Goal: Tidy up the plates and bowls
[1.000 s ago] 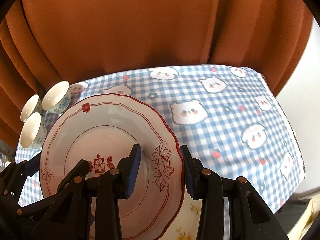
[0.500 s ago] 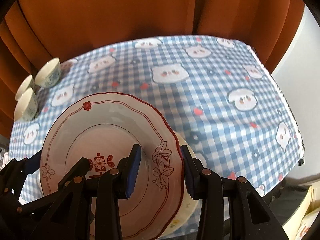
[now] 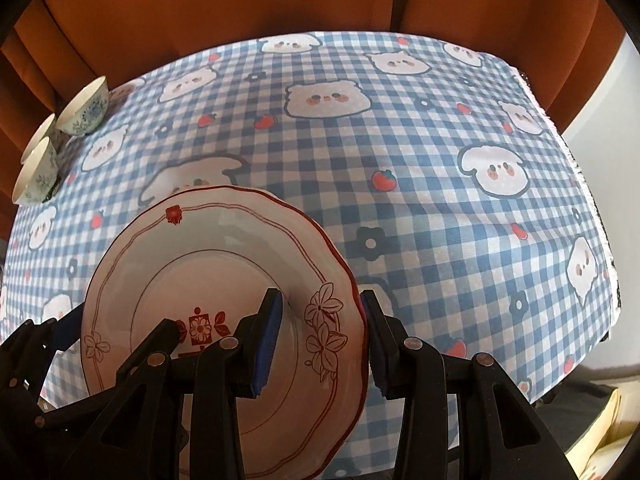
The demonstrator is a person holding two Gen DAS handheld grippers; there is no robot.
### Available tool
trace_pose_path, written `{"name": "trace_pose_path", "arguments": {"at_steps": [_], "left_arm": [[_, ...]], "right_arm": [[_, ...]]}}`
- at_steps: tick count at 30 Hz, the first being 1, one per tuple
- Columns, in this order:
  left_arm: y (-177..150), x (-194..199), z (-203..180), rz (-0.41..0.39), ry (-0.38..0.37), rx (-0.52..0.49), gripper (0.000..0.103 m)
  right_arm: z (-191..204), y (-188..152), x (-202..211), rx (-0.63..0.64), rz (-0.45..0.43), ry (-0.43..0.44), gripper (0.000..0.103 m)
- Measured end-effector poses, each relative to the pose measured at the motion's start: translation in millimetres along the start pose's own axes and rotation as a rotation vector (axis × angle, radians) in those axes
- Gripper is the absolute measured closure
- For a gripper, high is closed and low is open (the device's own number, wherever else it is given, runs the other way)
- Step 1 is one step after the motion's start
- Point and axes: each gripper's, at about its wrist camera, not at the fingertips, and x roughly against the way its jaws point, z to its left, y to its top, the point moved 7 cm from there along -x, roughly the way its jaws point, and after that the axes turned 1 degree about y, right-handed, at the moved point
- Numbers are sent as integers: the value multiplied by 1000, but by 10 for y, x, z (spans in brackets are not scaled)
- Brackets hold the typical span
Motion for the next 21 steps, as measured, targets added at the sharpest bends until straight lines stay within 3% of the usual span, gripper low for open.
{"name": "trace_pose_path", "arguments": {"at_steps": [16, 21], "left_arm": [[-19, -34, -45, -22, 55, 64, 31], [-19, -39, -42, -23, 59, 70, 31]], "right_arm": [[-87, 24, -103, 42, 11, 79, 59], [-249, 23, 39, -8, -45, 65, 59]]}}
